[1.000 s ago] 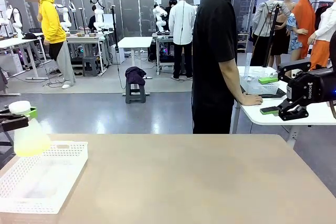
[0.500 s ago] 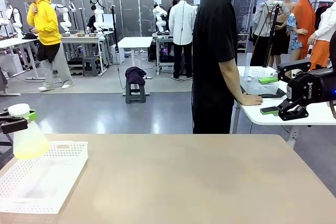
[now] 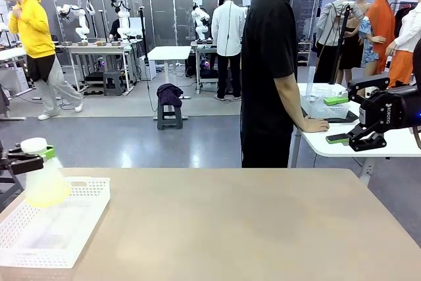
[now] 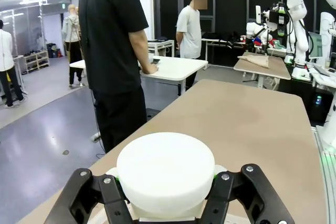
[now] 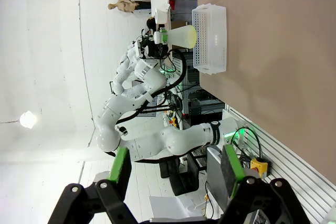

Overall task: Prepare the solutions needed for the experiment.
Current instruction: When the human places the Big flask in the center of the table, pick up the Big flask and place it in the left Organizing basket.

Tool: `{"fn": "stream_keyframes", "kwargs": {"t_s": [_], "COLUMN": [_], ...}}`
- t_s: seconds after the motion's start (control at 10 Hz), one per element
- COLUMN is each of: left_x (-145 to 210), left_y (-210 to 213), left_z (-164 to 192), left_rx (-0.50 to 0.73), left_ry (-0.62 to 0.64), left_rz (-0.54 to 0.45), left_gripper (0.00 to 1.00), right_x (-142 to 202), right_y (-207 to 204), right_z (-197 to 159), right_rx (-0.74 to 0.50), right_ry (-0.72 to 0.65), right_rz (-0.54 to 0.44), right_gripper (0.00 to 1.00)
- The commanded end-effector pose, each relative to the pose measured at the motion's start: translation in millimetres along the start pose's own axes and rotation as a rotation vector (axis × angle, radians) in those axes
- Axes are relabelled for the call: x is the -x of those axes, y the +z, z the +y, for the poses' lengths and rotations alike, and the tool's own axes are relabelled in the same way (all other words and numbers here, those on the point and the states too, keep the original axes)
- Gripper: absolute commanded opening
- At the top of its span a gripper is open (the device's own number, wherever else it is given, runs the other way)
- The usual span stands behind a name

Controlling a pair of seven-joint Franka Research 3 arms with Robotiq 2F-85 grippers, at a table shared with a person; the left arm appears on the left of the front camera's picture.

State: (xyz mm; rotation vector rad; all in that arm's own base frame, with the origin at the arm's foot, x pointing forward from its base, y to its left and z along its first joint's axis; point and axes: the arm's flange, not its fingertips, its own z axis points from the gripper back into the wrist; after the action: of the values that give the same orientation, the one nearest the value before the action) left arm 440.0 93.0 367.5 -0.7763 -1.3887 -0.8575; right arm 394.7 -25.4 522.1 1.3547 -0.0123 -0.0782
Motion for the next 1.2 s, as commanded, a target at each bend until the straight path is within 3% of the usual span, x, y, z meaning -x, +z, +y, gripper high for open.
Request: {"fn": "stream_keyframes", "kwargs": {"t_s": [0.0, 0.5, 1.1], "left_x": [1.3, 45.0, 75.5], "left_y": [-6.3, -5.7, -5.2], "left_z": [8.9, 10.4, 17.3], "left_rx": [0.074, 0.158, 0.245], "left_ry": [-0.02, -0.021, -0.017], "left_rz": [0.003, 0.032, -0.017], "left_gripper": [0.22, 0.22, 0.22], "right_x": [1.0, 1.0, 1.0], "right_y": [-0.6, -0.6, -0.6], "right_z": [1.9, 1.9, 1.9], "right_rx": [-0.015, -0.015, -0.015], "right_ry": [0.01, 0.01, 0.01], "right_rz": [-0.001, -0.001, -0.001], "right_gripper": [0.87, 0.87, 0.87]}}
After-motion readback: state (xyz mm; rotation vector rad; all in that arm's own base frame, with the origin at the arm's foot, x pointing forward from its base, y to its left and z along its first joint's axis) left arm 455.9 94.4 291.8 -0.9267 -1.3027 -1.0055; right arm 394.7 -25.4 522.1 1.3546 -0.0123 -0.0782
